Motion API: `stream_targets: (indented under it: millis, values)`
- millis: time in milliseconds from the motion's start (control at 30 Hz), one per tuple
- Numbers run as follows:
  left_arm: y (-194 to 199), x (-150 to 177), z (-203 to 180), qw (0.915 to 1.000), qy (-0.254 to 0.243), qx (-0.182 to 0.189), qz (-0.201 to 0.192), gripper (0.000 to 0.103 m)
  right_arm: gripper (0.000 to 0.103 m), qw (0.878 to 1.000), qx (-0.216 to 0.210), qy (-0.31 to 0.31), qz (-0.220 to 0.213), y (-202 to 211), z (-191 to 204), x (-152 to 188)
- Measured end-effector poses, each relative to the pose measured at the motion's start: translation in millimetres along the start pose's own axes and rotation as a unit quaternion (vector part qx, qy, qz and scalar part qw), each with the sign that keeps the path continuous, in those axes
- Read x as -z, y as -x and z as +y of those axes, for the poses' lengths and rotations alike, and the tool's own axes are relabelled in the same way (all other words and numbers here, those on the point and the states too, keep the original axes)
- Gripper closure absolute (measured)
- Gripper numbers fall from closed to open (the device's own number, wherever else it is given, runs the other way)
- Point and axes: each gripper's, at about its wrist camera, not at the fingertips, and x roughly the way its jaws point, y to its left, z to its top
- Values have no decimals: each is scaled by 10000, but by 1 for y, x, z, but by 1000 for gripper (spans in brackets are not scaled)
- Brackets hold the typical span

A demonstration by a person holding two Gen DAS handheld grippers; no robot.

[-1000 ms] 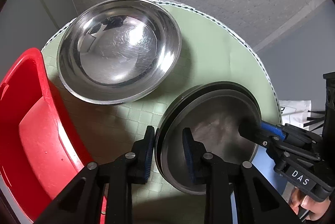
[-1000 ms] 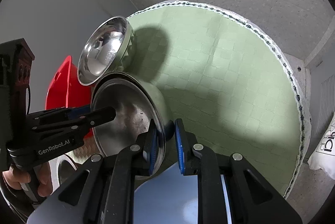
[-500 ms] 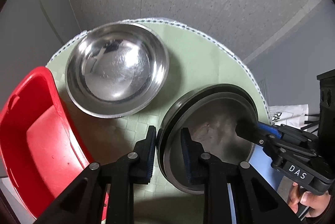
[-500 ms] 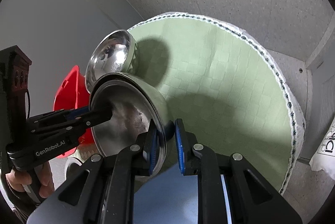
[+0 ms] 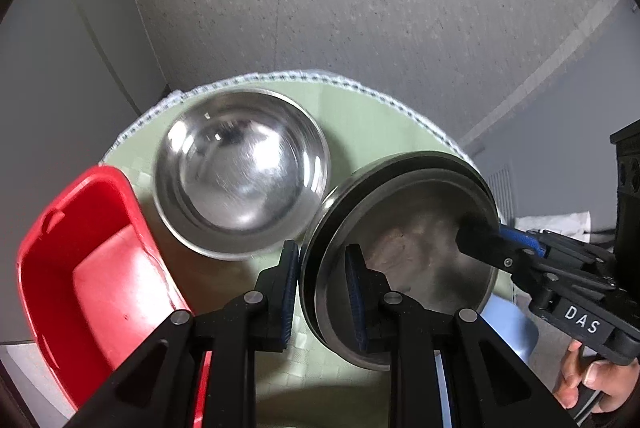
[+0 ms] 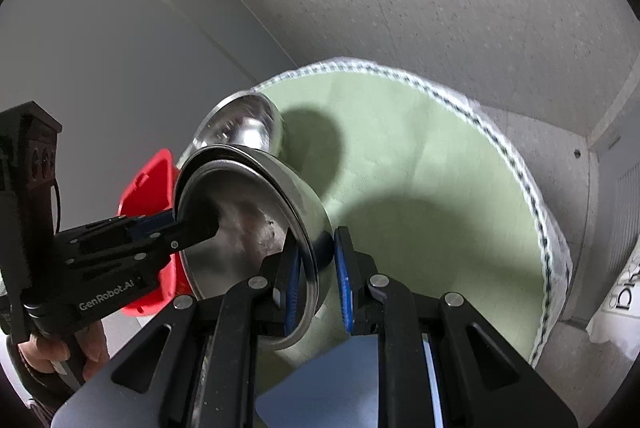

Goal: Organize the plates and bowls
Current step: 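Carry the stacked bowls with both grippers toward the third steel bowl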

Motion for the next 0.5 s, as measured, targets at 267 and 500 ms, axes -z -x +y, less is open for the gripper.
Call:
stream_targets:
  millis: [267,500]
  values:
    - [14,-17,20,9996,208,-100,-165,84,86,9999,-134,84,48,-15,19,-23]
    - [21,-32,34,9988,283,-285,-284,83,86,9996,-173,164,126,-36,36,-42]
